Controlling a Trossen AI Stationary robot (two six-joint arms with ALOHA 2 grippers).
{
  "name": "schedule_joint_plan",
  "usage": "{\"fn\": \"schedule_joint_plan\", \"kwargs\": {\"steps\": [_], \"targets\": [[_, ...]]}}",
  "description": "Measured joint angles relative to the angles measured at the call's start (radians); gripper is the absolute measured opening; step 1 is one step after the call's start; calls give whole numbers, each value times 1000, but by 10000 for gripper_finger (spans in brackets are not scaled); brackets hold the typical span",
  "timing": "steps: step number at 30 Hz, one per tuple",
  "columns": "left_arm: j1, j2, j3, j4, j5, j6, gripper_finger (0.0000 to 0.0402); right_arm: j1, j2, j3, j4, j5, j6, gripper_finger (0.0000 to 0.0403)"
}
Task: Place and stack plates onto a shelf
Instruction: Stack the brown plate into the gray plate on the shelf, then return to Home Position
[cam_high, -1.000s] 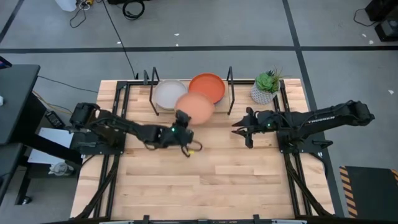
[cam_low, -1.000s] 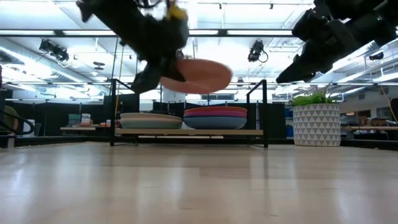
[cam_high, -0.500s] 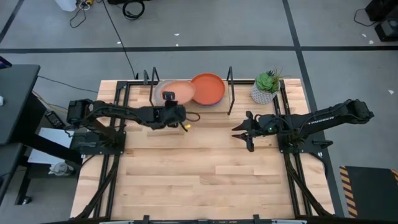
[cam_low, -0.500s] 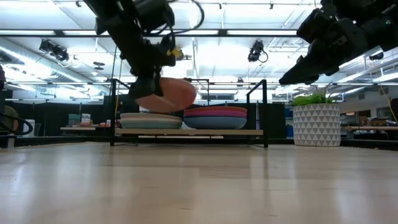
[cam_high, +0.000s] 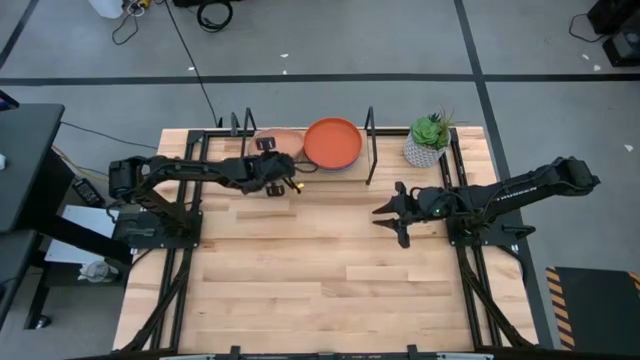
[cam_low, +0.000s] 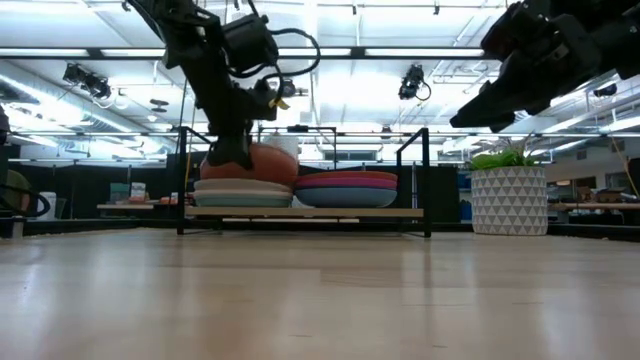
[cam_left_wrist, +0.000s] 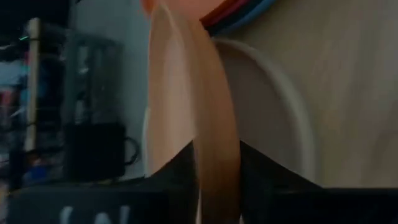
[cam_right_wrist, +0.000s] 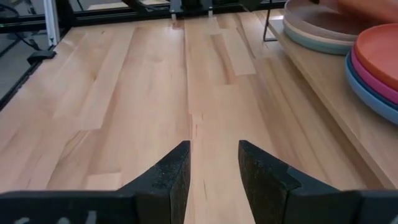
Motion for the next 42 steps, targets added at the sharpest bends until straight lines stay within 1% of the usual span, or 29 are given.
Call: {"fn": "schedule_joint_plan", "kwargs": {"steps": [1, 7, 10, 12, 15, 17, 19, 21, 23, 25, 27, 29, 30, 32, 34, 36, 39, 42], "targets": [[-1, 0, 0, 1, 24, -2, 97, 4, 0, 0, 0, 0, 4, 142], [-52, -18, 0, -35, 86, -105, 180, 28, 0, 0, 0, -1, 12, 142], [-74, -59, 0, -25, 109, -135, 203, 36, 0, 0, 0, -1, 14, 142], [-82, -96, 0, -25, 155, -168, 206, 43, 0, 0, 0, -5, 15, 142], [-89, -173, -2, -22, 260, -234, 198, 70, -18, -4, -4, -23, 3, 142], [-90, -233, -31, 4, 340, -266, 186, 89, -52, -26, 48, -4, -10, 140], [-90, -298, -87, 39, 407, -292, 172, 100, -101, -67, 101, 24, -45, 137], [-99, -367, -155, 93, 453, -315, 158, 99, -150, -115, 140, 47, -54, 134], [-116, -440, -219, 182, 491, -339, 148, 90, -201, -161, 162, 51, -57, 131], [-139, -514, -281, 254, 551, -348, 143, 85, -247, -211, 209, 47, -52, 130], [-164, -575, -337, 341, 615, -357, 142, 85, -287, -258, 283, 44, -48, 130], [-187, -624, -399, 421, 649, -376, 142, 86, -318, -310, 402, 44, -58, 130], [-197, -645, -429, 466, 651, -404, 142, 86, -331, -335, 459, 43, -70, 130], [-211, -683, -496, 539, 650, -453, 141, 86, -345, -334, 460, 68, -63, 130], [-220, -715, -574, 633, 650, -464, 141, 82, -362, -333, 450, 143, -37, 130], [-224, -743, -658, 772, 651, -466, 141, 77, -365, -338, 443, 197, -32, 130], [-217, -777, -774, 968, 649, -463, 141, 72, -365, -338, 427, 208, -46, 130], [-198, -815, -864, 1066, 648, -470, 141, 70, -365, -338, 434, 206, -38, 130]]}}
